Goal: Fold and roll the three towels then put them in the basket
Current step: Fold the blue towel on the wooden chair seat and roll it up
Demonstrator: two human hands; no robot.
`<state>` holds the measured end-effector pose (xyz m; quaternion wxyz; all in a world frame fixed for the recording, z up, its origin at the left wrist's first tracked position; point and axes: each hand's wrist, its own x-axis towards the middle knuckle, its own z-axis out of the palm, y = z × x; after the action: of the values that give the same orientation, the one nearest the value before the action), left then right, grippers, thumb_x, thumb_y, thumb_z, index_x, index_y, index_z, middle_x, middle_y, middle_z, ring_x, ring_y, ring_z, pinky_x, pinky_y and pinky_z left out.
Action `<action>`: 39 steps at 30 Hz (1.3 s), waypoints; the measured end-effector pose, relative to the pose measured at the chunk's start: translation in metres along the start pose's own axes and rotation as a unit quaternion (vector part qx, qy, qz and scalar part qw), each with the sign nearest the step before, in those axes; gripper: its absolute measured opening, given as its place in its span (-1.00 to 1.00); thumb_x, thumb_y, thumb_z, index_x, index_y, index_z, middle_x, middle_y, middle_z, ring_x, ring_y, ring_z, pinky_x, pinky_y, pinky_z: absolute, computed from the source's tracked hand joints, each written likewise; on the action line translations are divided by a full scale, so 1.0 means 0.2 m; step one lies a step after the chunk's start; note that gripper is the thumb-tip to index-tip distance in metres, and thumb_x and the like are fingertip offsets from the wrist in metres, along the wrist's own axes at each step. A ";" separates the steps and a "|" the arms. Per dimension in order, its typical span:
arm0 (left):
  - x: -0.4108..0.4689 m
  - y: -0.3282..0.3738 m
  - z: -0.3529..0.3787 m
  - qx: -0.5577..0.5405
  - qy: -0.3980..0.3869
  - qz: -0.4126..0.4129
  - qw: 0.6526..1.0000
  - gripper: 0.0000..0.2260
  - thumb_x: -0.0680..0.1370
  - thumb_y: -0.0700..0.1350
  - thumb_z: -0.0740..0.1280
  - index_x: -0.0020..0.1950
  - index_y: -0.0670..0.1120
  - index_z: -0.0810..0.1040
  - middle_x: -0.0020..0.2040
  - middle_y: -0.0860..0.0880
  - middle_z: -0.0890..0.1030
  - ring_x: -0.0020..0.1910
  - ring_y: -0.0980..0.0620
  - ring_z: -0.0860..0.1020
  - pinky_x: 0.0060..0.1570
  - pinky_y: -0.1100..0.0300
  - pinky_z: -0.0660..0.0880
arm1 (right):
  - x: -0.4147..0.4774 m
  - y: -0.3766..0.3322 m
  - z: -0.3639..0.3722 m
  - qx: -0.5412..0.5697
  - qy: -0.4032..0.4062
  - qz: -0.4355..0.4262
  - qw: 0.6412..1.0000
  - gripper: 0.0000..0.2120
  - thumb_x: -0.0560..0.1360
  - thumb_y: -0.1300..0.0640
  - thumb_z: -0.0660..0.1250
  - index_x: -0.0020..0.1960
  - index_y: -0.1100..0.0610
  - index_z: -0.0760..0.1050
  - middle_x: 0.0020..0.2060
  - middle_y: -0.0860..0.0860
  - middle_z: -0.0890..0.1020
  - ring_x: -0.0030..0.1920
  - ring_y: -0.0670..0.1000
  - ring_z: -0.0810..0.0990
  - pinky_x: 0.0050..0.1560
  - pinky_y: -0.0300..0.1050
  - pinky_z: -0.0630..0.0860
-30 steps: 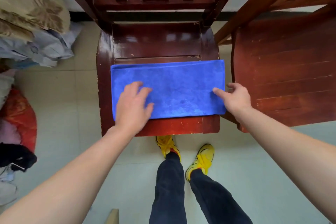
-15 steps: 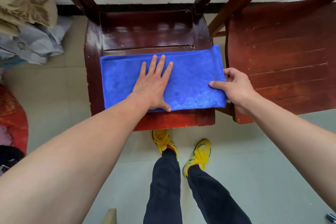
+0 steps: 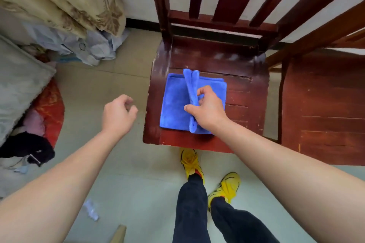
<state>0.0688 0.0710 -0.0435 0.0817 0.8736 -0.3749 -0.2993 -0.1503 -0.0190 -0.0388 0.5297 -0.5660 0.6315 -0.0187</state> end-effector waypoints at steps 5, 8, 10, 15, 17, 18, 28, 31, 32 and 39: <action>-0.01 -0.20 -0.01 -0.060 0.013 -0.053 0.997 -0.86 0.50 -0.18 0.34 0.04 -0.14 0.60 -0.21 -0.04 0.57 -0.10 -0.15 0.57 0.01 0.09 0.50 | 0.14 -0.06 0.28 -0.031 -0.016 0.017 0.999 -0.66 0.42 0.11 0.43 0.04 0.06 0.30 -0.30 -0.04 0.49 -0.17 0.10 0.53 -0.26 -0.03 0.42; -0.02 -0.22 0.01 -0.064 0.022 -0.049 0.997 -0.84 0.50 -0.19 0.32 0.06 -0.14 0.59 -0.12 -0.09 0.59 -0.06 -0.17 0.57 0.04 0.03 0.51 | 0.16 -0.08 0.33 -0.014 -0.109 0.054 0.993 -0.48 0.42 0.07 0.48 0.28 0.06 0.31 -0.25 0.05 0.55 -0.13 0.15 0.60 -0.02 0.09 0.55; -0.04 -0.17 0.03 -0.023 0.026 0.005 0.999 -0.81 0.52 -0.17 0.31 0.11 -0.16 0.57 0.01 -0.15 0.57 0.04 -0.18 0.53 0.05 0.00 0.48 | 0.17 -0.07 0.27 0.028 -0.103 0.068 0.992 -0.52 0.44 0.12 0.46 0.30 0.10 0.38 -0.21 0.06 0.60 -0.09 0.15 0.65 -0.02 0.09 0.59; -0.09 0.12 0.15 0.084 -0.018 0.265 0.961 -0.67 0.53 -0.09 0.32 0.28 -0.12 0.48 0.37 -0.14 0.41 0.35 -0.16 0.35 0.17 -0.04 0.40 | 0.24 -0.05 0.01 0.158 0.087 0.091 0.979 -0.89 0.52 0.28 0.28 -0.04 0.10 0.51 -0.22 0.06 0.58 -0.46 -0.13 0.59 -0.48 -0.26 0.49; -0.05 0.23 0.23 0.175 -0.080 0.322 0.927 -0.46 0.52 0.00 0.34 0.46 -0.07 0.28 0.55 -0.15 0.12 0.52 -0.13 0.10 0.35 -0.02 0.26 | 0.29 -0.05 -0.06 0.180 0.063 0.118 0.974 -0.86 0.51 0.27 0.28 -0.12 0.05 0.52 -0.21 0.03 0.60 -0.36 -0.11 0.60 -0.43 -0.25 0.50; -0.02 0.27 0.27 0.219 -0.113 0.331 0.911 -0.33 0.50 0.06 0.36 0.53 -0.04 0.15 0.58 -0.14 -0.01 0.55 -0.13 -0.01 0.40 -0.02 0.19 | 0.33 -0.05 -0.09 0.190 0.044 0.133 0.972 -0.87 0.51 0.24 0.30 -0.11 0.03 0.53 -0.17 0.01 0.61 -0.25 -0.09 0.61 -0.37 -0.22 0.52; 0.12 0.23 0.41 0.305 -0.181 0.283 0.891 0.03 0.37 0.20 0.46 0.55 0.09 -0.23 0.55 -0.05 -0.35 0.55 -0.20 -0.16 0.43 -0.13 0.17 | 0.25 0.05 -0.21 0.224 0.106 0.070 0.966 -0.86 0.46 0.25 0.35 -0.25 0.08 0.56 -0.37 -0.01 0.61 -0.35 -0.07 0.55 -0.37 -0.23 0.46; 0.11 0.23 0.40 0.305 -0.182 0.283 0.891 0.03 0.37 0.20 0.46 0.55 0.10 -0.23 0.55 -0.05 -0.35 0.55 -0.19 -0.16 0.43 -0.13 0.17 | -0.01 0.19 -0.02 0.206 0.002 0.116 0.972 -0.87 0.47 0.17 0.39 -0.27 0.10 0.57 -0.41 -0.06 0.65 -0.39 -0.12 0.62 -0.45 -0.30 0.48; 0.12 0.23 0.40 0.308 -0.181 0.287 0.889 0.03 0.37 0.21 0.46 0.55 0.10 -0.23 0.55 -0.04 -0.35 0.55 -0.19 -0.16 0.42 -0.12 0.18 | -0.06 0.25 0.04 0.195 -0.009 0.121 0.973 -0.87 0.47 0.17 0.39 -0.27 0.10 0.58 -0.37 -0.06 0.66 -0.35 -0.12 0.64 -0.44 -0.30 0.49; 0.12 0.21 0.39 0.309 -0.171 0.299 0.886 0.03 0.36 0.29 0.42 0.55 0.12 -0.24 0.55 -0.03 -0.34 0.55 -0.16 -0.16 0.45 -0.08 0.14 | -0.07 0.47 0.05 0.198 -0.020 0.168 0.966 -0.89 0.49 0.17 0.35 -0.16 0.09 0.64 -0.15 -0.03 0.72 -0.19 -0.09 0.71 -0.30 -0.22 0.53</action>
<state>0.0108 0.0307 -0.1021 -0.1725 0.6359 -0.7003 -0.2745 -0.2110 0.0311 -0.0927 0.6393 -0.3360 0.6903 -0.0428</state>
